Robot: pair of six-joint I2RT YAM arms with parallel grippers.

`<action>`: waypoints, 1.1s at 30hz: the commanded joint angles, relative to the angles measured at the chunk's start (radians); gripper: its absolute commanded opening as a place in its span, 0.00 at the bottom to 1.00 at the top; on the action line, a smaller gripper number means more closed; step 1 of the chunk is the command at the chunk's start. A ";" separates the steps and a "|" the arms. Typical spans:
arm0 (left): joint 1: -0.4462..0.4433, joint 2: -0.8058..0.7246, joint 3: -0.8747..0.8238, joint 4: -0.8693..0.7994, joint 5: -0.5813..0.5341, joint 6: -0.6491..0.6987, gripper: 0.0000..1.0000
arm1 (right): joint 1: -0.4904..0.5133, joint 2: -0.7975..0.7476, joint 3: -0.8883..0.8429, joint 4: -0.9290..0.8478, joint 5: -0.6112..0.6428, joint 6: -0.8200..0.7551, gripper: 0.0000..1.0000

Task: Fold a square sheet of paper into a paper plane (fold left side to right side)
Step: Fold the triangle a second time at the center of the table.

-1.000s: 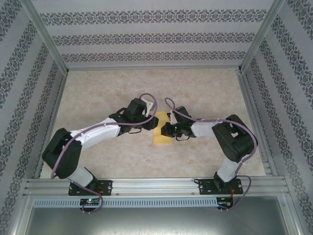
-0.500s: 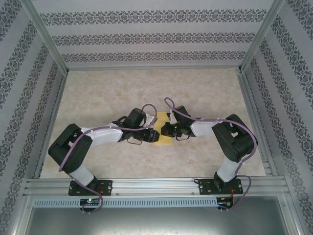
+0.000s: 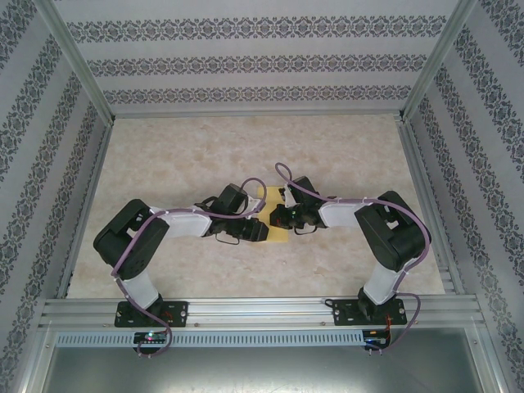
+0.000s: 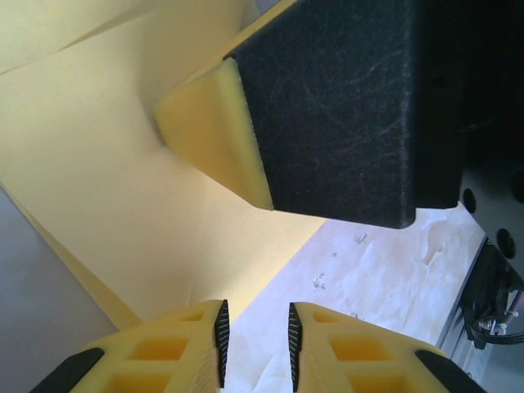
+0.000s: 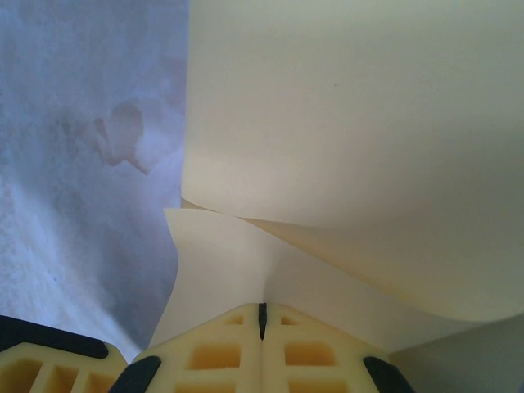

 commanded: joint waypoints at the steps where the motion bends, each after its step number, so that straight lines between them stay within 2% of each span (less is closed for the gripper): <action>1: -0.004 0.022 0.015 0.004 -0.024 0.012 0.28 | 0.011 0.028 0.003 -0.088 0.055 -0.030 0.00; 5: -0.004 0.018 0.008 -0.015 -0.053 0.024 0.28 | 0.011 0.028 0.005 -0.093 0.055 -0.030 0.00; 33: -0.019 0.020 -0.049 0.022 -0.033 -0.003 0.26 | 0.013 0.035 0.031 -0.127 0.068 -0.046 0.00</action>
